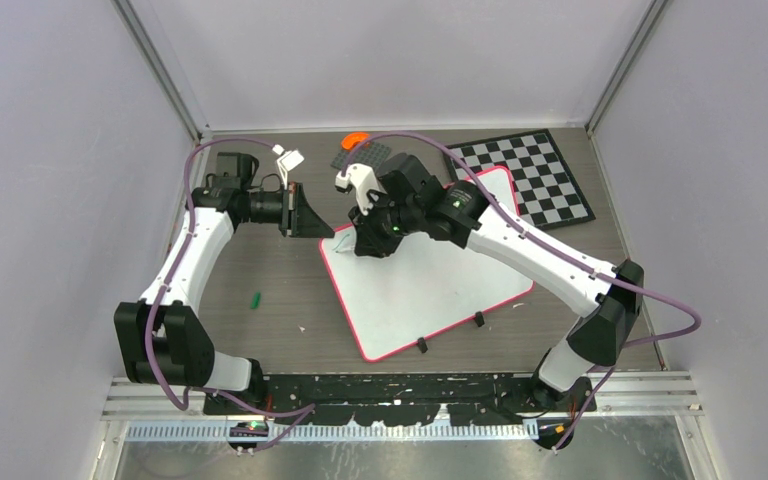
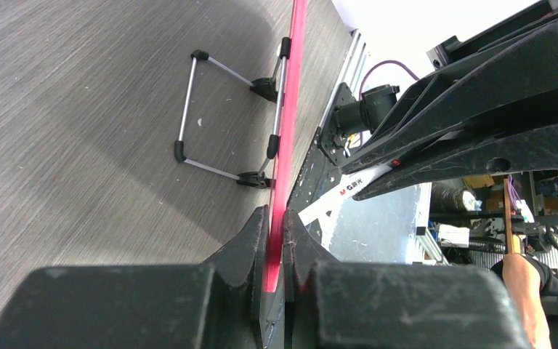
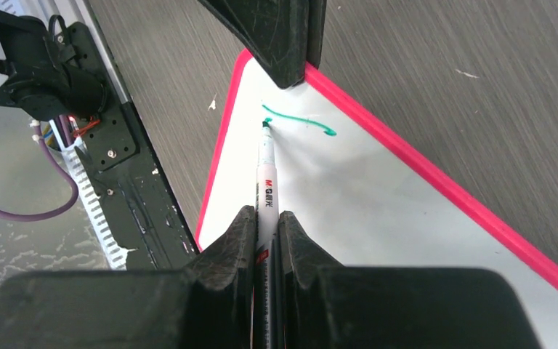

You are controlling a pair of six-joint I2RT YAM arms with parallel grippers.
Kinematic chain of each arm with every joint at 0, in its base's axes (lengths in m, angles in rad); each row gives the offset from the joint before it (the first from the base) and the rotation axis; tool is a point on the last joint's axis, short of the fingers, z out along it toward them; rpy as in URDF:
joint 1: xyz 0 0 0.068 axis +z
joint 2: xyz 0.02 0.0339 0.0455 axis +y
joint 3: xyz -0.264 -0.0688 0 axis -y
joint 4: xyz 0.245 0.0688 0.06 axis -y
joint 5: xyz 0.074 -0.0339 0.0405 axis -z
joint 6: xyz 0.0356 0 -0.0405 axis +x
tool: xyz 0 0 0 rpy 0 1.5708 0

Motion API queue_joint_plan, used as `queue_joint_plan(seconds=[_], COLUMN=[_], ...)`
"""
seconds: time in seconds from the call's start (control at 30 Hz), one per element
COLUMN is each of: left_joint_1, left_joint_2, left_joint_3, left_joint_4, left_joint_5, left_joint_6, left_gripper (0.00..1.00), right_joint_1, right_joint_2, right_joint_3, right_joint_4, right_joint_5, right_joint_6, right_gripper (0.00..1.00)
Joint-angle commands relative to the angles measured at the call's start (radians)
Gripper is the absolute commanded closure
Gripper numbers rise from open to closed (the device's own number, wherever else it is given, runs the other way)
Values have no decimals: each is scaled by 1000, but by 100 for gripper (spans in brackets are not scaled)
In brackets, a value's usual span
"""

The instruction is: Write a sentence on the whiteboard

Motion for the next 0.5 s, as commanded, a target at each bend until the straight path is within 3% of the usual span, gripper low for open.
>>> queue_joint_plan(seconds=[0.0, 0.47], left_joint_1=[2, 2], left_joint_2=[-25, -18], left_joint_3=[10, 12], left_joint_4=[-4, -12], left_joint_5=[-1, 1], left_joint_6=[-5, 2], left_gripper=[100, 100], right_joint_1=[-1, 24], right_joint_2=[-35, -80], right_joint_3=[-43, -196], right_joint_4=[23, 21], right_joint_5=[34, -21], right_joint_6=[-14, -7], right_gripper=[100, 100])
